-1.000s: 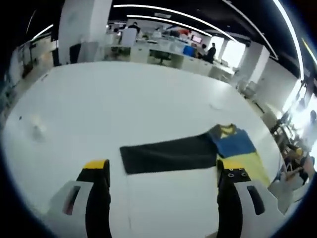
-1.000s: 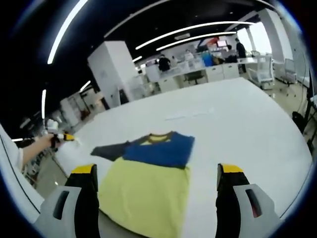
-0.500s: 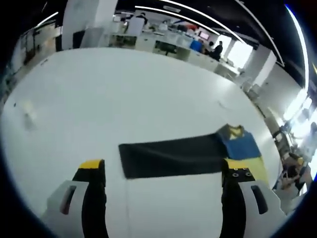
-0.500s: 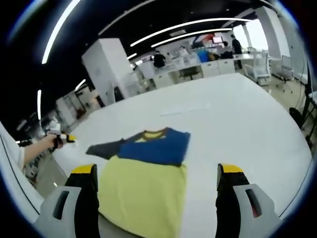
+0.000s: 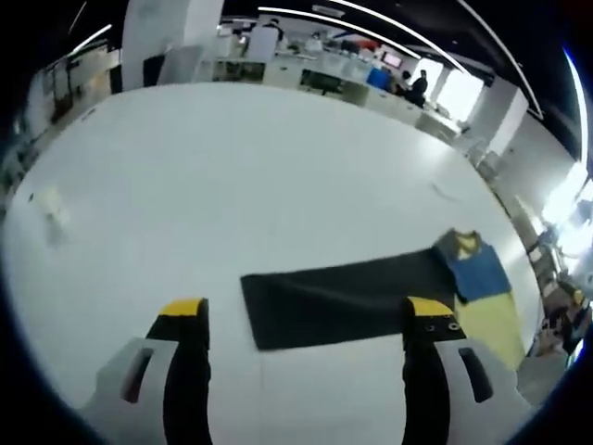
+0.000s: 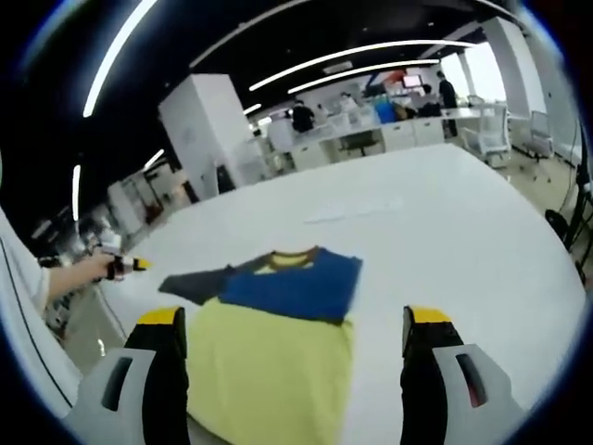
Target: Fold the garment on the visible template until the final outline fits inside the template.
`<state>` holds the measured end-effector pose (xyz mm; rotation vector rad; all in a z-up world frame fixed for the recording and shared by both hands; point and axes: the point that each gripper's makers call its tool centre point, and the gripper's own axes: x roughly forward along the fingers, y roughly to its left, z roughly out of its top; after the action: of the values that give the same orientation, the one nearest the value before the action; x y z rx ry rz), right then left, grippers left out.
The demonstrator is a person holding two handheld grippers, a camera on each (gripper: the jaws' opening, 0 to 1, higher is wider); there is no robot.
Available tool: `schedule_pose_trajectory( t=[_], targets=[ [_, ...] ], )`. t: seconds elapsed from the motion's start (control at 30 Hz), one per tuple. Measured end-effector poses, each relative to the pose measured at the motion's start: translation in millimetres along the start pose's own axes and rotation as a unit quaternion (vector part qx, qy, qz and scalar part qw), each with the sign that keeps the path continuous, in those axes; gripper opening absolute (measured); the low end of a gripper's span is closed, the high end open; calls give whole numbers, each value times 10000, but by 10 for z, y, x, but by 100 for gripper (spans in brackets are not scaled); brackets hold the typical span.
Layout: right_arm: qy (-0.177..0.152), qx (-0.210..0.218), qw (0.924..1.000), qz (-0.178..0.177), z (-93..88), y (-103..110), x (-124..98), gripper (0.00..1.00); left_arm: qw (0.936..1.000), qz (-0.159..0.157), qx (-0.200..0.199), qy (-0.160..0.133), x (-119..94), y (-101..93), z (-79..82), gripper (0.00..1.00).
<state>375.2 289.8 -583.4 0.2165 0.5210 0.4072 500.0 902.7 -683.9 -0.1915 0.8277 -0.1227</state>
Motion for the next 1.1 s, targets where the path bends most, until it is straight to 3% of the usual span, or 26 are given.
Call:
schedule_pose_trajectory(
  t=[0.3, 0.77, 0.93, 1.1],
  targets=[
    [96, 22, 9999, -79, -53, -47, 41, 95, 9999, 74, 75, 3, 195, 128, -23, 65],
    [231, 64, 9996, -144, -126, -73, 120, 94, 9990, 343, -289, -9, 433, 420, -120, 40],
    [276, 75, 9994, -183, -146, -96, 137, 94, 9983, 573, 41, 81, 496, 513, -142, 35],
    [320, 72, 9992, -214, -161, -108, 158, 93, 9979, 630, 122, -5, 552, 540, -126, 32]
  ],
)
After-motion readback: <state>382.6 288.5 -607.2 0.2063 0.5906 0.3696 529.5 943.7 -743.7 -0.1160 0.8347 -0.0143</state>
